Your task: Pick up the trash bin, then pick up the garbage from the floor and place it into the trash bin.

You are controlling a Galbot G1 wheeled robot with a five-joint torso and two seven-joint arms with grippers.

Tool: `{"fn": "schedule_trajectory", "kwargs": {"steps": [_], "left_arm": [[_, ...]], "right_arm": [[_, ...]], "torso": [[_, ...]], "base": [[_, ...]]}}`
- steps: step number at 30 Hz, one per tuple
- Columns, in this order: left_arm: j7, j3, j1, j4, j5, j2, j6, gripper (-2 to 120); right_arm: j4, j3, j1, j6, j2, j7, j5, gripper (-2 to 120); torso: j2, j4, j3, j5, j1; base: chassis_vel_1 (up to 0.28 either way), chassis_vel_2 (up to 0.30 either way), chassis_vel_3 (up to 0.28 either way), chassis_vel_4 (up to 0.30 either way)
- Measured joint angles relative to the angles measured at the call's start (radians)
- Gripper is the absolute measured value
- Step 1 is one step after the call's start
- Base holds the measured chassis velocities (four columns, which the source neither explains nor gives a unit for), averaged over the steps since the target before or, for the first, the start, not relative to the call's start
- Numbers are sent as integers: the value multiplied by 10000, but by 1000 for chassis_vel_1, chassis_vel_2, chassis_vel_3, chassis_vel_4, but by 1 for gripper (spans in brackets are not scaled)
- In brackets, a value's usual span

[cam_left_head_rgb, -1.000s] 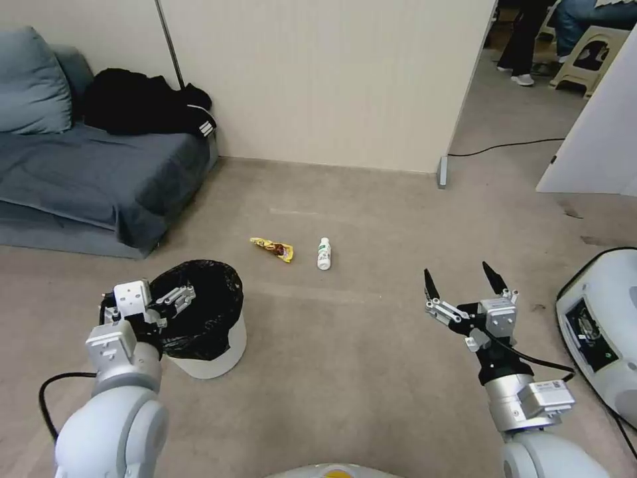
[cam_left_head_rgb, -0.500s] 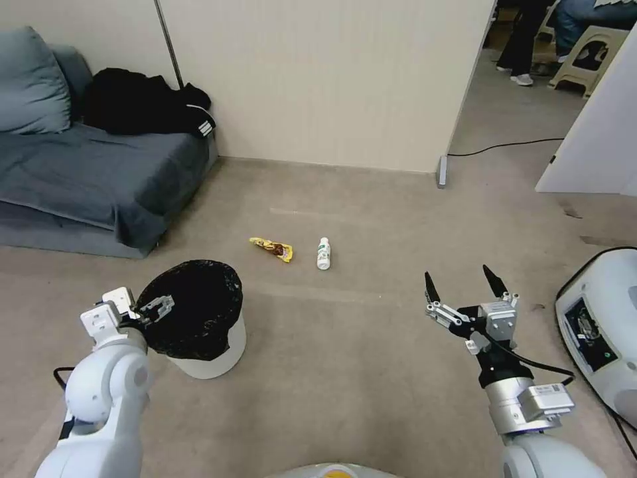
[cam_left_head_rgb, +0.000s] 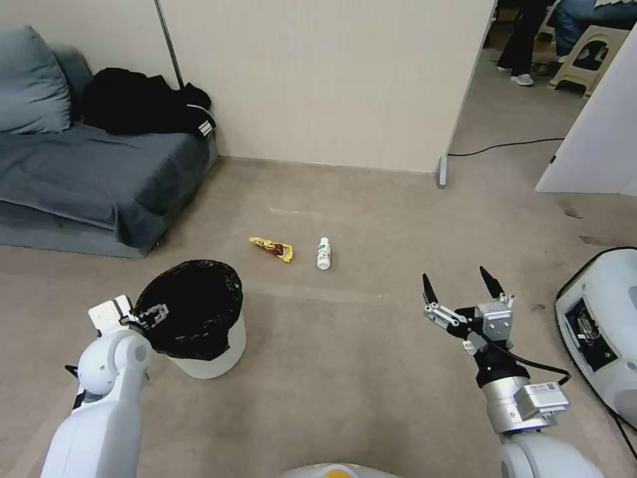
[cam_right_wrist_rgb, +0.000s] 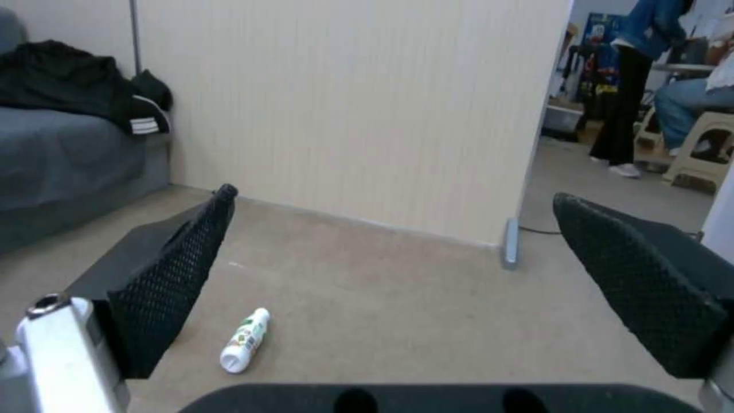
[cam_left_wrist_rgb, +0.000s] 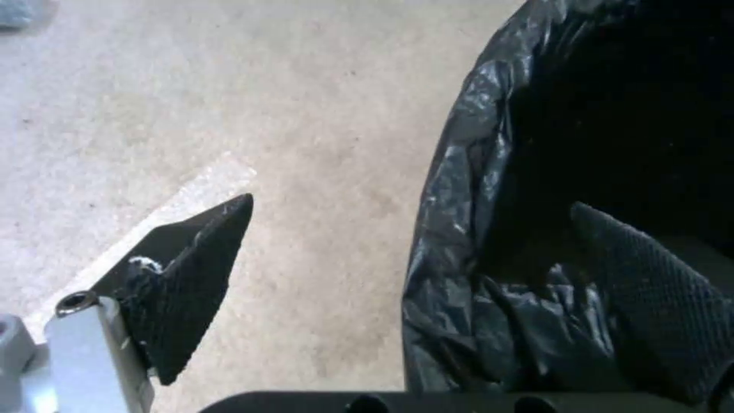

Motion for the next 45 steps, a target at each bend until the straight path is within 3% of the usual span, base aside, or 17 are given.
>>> {"fn": "schedule_trajectory", "kwargs": {"steps": [13,24,45], "left_arm": [[301,12,361,238,697,-278,-127,100],[338,66,564,-210,768,-377,-126,100],[118,178,211,-901,913,-172,-73,100]], "right_arm": [[4,-67,-110,37,-1,-64,4,100],[-42,-92,18,34,-1,-75,-4,100],[-63,-62,22,22,-1,-120,-31,100]], "torso": [[0,5,-1,-1,0],[0,-2,0,-17,1],[0,0,1,-6,1]], "base": [[0,0,0,0],[0,0,0,0],[0,0,0,0]]}}
